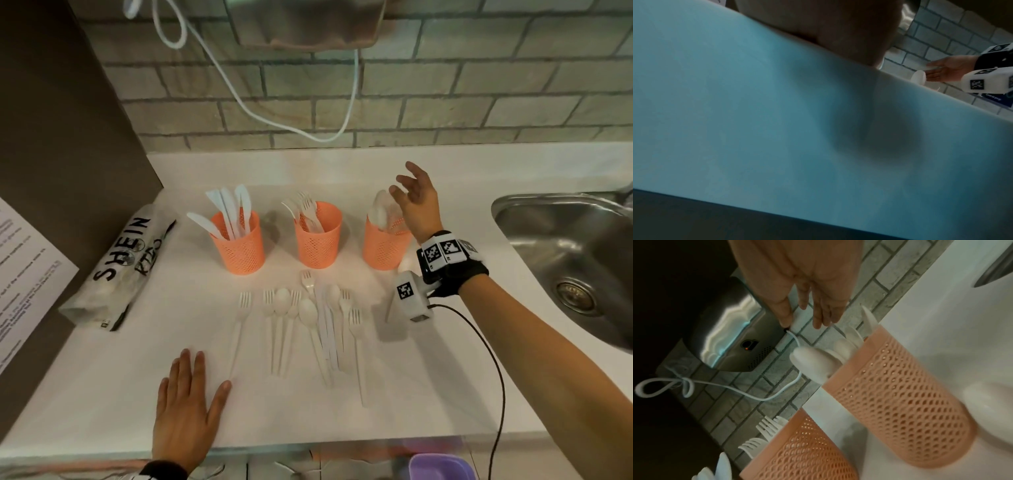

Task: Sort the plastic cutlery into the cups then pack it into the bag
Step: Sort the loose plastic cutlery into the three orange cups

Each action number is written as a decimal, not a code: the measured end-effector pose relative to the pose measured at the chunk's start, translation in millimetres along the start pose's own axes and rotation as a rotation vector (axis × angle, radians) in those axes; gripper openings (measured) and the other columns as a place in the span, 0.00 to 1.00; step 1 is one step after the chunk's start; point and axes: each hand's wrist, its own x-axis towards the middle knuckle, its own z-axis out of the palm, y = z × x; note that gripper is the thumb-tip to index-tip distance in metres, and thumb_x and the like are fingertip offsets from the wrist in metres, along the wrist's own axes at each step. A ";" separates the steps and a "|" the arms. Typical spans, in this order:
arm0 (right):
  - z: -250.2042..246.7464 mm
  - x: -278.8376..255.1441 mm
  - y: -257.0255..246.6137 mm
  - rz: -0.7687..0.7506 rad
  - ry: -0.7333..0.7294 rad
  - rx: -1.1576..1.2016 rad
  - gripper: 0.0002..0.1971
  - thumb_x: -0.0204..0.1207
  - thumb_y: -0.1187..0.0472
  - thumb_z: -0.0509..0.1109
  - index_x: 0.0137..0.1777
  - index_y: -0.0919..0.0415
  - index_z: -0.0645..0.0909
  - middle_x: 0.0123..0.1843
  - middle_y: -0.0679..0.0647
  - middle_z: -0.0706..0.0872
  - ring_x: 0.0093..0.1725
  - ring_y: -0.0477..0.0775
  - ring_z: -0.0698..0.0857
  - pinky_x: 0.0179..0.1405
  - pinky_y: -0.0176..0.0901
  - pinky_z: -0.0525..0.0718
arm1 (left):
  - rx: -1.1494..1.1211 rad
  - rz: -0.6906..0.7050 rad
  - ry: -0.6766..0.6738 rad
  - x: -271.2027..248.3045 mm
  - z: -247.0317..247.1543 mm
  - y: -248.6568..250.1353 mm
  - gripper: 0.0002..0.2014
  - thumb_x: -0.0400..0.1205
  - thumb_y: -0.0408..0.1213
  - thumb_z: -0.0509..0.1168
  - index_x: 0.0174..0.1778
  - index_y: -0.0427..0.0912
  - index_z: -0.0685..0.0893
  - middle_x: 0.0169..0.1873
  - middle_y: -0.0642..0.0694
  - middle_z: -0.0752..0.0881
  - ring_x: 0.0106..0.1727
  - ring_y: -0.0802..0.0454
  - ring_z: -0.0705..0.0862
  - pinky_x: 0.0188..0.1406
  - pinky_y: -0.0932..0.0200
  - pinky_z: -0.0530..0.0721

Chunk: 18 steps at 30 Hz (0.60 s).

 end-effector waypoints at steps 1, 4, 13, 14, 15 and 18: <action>-5.3 -6.3 0.2 -0.031 0.025 -0.021 0.21 0.77 0.68 0.67 0.70 0.61 0.71 0.54 0.58 0.79 0.59 0.55 0.79 0.63 0.47 0.77 | -0.001 0.004 -0.008 0.3 0.1 -0.4 0.55 0.69 0.74 0.22 0.80 0.40 0.60 0.81 0.39 0.58 0.81 0.41 0.58 0.79 0.43 0.56; -26.4 -28.6 9.1 -0.097 0.119 -0.108 0.13 0.77 0.66 0.65 0.61 0.62 0.77 0.42 0.52 0.81 0.45 0.53 0.81 0.52 0.51 0.81 | 0.002 0.014 -0.019 0.3 -0.8 -0.7 0.54 0.69 0.75 0.23 0.80 0.39 0.60 0.81 0.38 0.57 0.82 0.40 0.58 0.80 0.42 0.55; -43.8 -69.1 56.7 0.618 -0.196 -0.683 0.29 0.75 0.50 0.69 0.69 0.69 0.70 0.59 0.66 0.82 0.47 0.64 0.84 0.43 0.52 0.85 | -0.073 -0.071 -0.114 7.1 -16.4 19.9 0.39 0.81 0.63 0.43 0.82 0.41 0.48 0.83 0.39 0.44 0.83 0.42 0.43 0.82 0.44 0.44; -38.9 -69.6 57.3 0.623 -0.252 -0.769 0.32 0.75 0.47 0.69 0.70 0.70 0.68 0.62 0.66 0.81 0.52 0.65 0.85 0.49 0.54 0.85 | -0.082 -0.079 -0.127 9.7 -19.8 23.5 0.36 0.83 0.59 0.46 0.82 0.41 0.47 0.83 0.38 0.44 0.83 0.41 0.43 0.82 0.44 0.44; -34.0 -69.2 58.1 0.612 -0.294 -0.853 0.34 0.74 0.45 0.69 0.70 0.71 0.68 0.64 0.66 0.81 0.58 0.66 0.84 0.56 0.54 0.83 | -0.093 -0.087 -0.141 12.7 -22.7 26.8 0.36 0.84 0.57 0.48 0.82 0.40 0.48 0.82 0.38 0.44 0.83 0.41 0.43 0.82 0.45 0.45; -20.5 -69.9 55.2 0.559 -0.341 -1.040 0.30 0.73 0.50 0.71 0.66 0.73 0.71 0.65 0.67 0.81 0.63 0.66 0.81 0.58 0.50 0.79 | -0.094 -0.128 -0.180 26.6 -32.2 34.9 0.34 0.84 0.56 0.50 0.81 0.38 0.54 0.81 0.36 0.50 0.82 0.38 0.48 0.81 0.47 0.50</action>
